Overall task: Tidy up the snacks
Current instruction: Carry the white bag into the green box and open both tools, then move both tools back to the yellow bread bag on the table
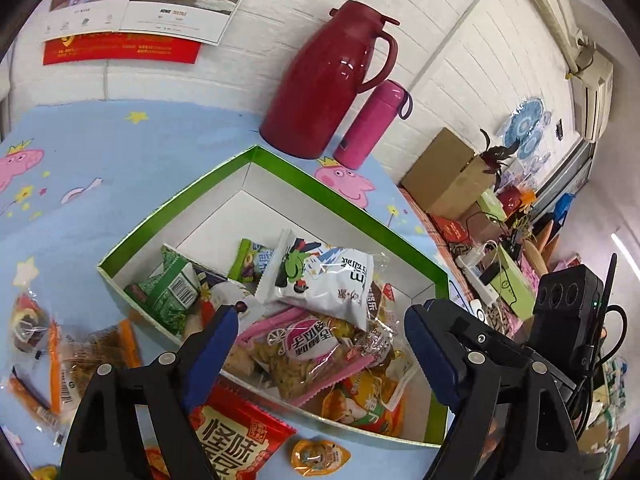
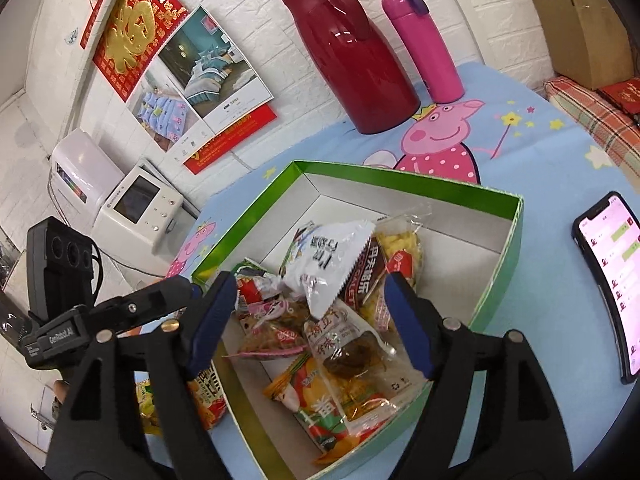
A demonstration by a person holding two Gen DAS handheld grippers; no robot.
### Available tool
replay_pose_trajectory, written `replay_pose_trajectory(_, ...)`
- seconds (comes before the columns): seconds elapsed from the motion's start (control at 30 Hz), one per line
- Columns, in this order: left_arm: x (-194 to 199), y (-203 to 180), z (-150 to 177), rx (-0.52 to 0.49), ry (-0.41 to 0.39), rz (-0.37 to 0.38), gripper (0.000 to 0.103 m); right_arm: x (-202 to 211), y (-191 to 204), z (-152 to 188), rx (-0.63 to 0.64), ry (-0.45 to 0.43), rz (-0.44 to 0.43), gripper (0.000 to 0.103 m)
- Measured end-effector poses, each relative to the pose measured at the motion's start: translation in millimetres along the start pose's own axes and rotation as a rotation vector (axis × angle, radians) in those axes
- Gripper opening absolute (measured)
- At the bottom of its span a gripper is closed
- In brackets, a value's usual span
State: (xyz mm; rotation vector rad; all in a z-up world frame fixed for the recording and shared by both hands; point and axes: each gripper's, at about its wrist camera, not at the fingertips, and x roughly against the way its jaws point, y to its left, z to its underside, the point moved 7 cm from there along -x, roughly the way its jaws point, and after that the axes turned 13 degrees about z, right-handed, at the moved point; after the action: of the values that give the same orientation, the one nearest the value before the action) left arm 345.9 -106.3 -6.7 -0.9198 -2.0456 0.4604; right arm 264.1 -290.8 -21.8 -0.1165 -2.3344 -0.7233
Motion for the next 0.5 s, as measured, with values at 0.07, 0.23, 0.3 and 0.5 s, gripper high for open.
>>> replay_pose_trajectory(0.07, 8.7, -3.1, 4.0, -0.003, -0.001, 0.001, 0.087, 7.7, 3.3, 5.3, -0.001, -0.003, -0.018, 0.077)
replay_pose_trajectory(0.23, 40.2, -16.0, 19.3, -0.03, -0.009, -0.031, 0.087, 42.8, 23.9, 17.2, 0.068, -0.053, -0.023, 0.079)
replay_pose_trajectory(0.3, 56.6, -22.4, 26.8, -0.038, -0.017, -0.038, 0.087, 60.8, 35.5, 23.5, 0.095, -0.078, -0.026, 0.083)
replay_pose_trajectory(0.5, 115.1, -30.7, 59.0, -0.042, -0.052, -0.065, 0.087, 107.1, 67.6, 52.5, 0.187, -0.159, -0.037, 0.088)
